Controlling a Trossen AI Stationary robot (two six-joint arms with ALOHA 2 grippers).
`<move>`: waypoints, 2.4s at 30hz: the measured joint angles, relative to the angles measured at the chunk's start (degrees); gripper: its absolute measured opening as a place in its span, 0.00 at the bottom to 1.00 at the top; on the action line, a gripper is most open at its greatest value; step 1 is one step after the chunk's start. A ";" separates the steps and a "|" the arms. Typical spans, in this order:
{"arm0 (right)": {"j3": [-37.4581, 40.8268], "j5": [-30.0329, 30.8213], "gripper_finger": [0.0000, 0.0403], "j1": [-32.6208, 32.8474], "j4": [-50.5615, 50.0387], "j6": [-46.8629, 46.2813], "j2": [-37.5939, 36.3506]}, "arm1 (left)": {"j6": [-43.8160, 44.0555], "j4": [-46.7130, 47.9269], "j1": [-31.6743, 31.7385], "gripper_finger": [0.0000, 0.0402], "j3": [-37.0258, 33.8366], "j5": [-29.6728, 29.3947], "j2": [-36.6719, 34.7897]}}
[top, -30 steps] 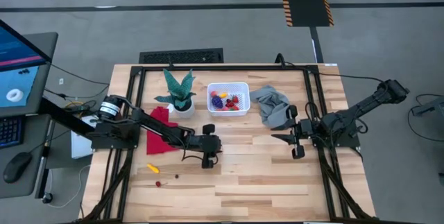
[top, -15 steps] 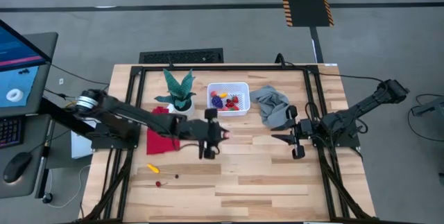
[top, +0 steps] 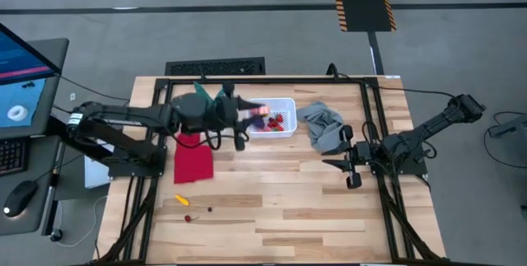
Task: Pick and placing Produce into tupperware
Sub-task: Put the pink peach into the white bin
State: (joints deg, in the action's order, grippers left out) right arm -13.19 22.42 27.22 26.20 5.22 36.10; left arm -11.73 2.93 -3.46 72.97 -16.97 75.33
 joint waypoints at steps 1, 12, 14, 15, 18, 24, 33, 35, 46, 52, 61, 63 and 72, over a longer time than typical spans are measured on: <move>0.00 0.01 0.27 0.00 0.00 0.23 0.02 | -0.21 -2.58 0.56 0.24 0.00 0.06 -0.06; 0.00 0.01 0.27 0.00 0.00 0.66 0.02 | 3.92 -7.72 11.04 0.24 0.02 3.23 2.11; 0.00 0.01 0.27 0.00 0.00 0.78 0.00 | 5.54 -6.88 12.79 0.24 -0.02 3.24 3.78; 0.00 0.01 0.27 0.00 0.00 0.79 0.00 | 6.25 -6.87 13.52 0.24 -0.02 3.45 4.79; 0.00 0.01 0.27 0.00 0.02 0.78 0.00 | 6.65 -5.25 15.78 0.24 -0.02 7.01 7.86; 0.00 0.01 0.27 0.00 0.02 0.80 0.00 | 8.03 -1.59 18.85 0.24 -0.07 12.95 14.86; 0.00 0.01 0.27 0.00 0.01 0.80 0.00 | 9.78 6.23 21.75 0.24 -0.09 18.82 22.03; 0.00 0.01 0.27 0.00 0.02 0.80 0.00 | 10.86 8.74 22.31 0.24 -0.04 21.88 23.38; 0.00 0.01 0.27 0.01 0.02 0.78 0.00 | 15.63 15.92 24.34 0.24 -0.11 27.57 25.84; 0.02 0.01 0.27 0.00 0.04 0.66 0.00 | 15.03 15.84 24.56 0.24 -0.15 28.32 27.07; 0.02 0.01 0.27 0.00 0.04 0.79 0.00 | 13.27 16.68 25.20 0.24 0.59 29.04 26.99; 0.02 0.01 0.27 0.00 0.04 0.92 0.01 | 14.48 17.28 25.79 0.24 2.20 29.49 26.99; 0.02 0.03 0.27 -1.27 1.32 2.29 0.01 | 17.20 24.21 26.70 0.24 11.30 31.79 30.16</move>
State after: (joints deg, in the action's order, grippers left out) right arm -13.17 22.46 25.95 27.52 7.51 36.10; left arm 5.47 27.14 23.24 84.27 14.81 105.49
